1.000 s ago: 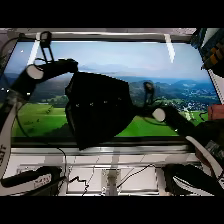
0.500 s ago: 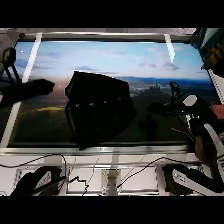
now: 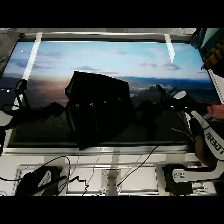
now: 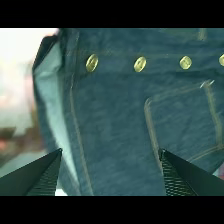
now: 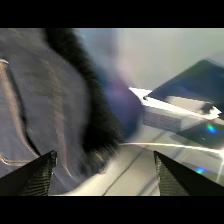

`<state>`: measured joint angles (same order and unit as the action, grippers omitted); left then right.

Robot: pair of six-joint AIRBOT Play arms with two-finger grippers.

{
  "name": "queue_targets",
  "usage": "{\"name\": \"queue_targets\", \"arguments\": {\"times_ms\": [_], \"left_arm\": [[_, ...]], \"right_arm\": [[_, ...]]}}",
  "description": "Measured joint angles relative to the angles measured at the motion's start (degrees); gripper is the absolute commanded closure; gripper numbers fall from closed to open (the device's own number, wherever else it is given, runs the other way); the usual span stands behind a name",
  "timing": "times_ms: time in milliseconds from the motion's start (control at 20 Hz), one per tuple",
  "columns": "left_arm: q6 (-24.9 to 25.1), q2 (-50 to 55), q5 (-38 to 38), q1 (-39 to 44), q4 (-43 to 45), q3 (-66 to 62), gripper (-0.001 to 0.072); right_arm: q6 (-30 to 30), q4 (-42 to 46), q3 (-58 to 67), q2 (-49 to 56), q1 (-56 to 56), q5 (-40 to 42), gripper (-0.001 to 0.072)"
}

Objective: Fold the clothes and pants, and hang the long-sleeved shirts on hangers.

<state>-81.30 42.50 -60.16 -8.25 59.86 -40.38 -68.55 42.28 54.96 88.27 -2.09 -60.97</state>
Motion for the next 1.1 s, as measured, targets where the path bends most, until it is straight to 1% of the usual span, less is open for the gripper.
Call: {"name": "queue_targets", "arguments": {"times_ms": [100, 200, 250, 300, 450, 650, 800, 900, 1050, 1100], "left_arm": [[-4.0, -0.1, -2.4, -0.1, 5.8, 0.4, 0.002], [-7.0, -0.2, -6.0, -0.3, 11.5, 1.3, 0.0027], [-7.5, -0.3, -7.5, -0.5, 13.4, 2.0, 0.0027], [-8.1, -0.3, -9.2, -0.7, 14.9, 3.0, 0.0028], [-8.6, -0.3, -12.0, -1.2, 15.7, 7.0, 0.0028], [-7.3, -0.3, -13.4, -1.4, 10.1, 12.8, 0.0028], [-6.2, -0.3, -13.5, -1.5, 6.4, 17.0, 0.0027], [-5.7, -0.3, -13.3, -1.5, 5.2, 19.3, 0.0027], [-5.5, -0.3, -10.6, -1.5, 1.9, 21.1, 0.0024], [-5.5, -0.3, -9.9, -1.5, 0.8, 21.4, 0.0012]], "right_arm": [[-0.2, 0.3, 3.4, 2.8, 1.8, -1.2, 0.0058], [-1.3, 2.0, 6.1, 5.0, 3.0, -3.4, 0.0059], [-1.9, 3.1, 7.2, 5.9, 3.3, -4.2, 0.0061], [-2.7, 4.3, 7.9, 6.6, 3.6, -4.9, 0.0107], [-4.7, 7.2, 9.2, 8.2, 4.0, -7.7, 0.0128], [-5.7, 8.1, 9.7, 9.4, 4.2, -8.6, 0.0334], [-5.7, 7.3, 9.7, 9.7, 4.8, -6.7, 0.0678], [-5.6, 6.2, 9.8, 9.8, 5.6, -6.0, 0.0683], [-5.5, 5.0, 9.8, 9.8, 7.2, -4.1, 0.0682], [-5.4, 4.8, 9.8, 9.8, 7.7, -3.6, 0.0683]]}}
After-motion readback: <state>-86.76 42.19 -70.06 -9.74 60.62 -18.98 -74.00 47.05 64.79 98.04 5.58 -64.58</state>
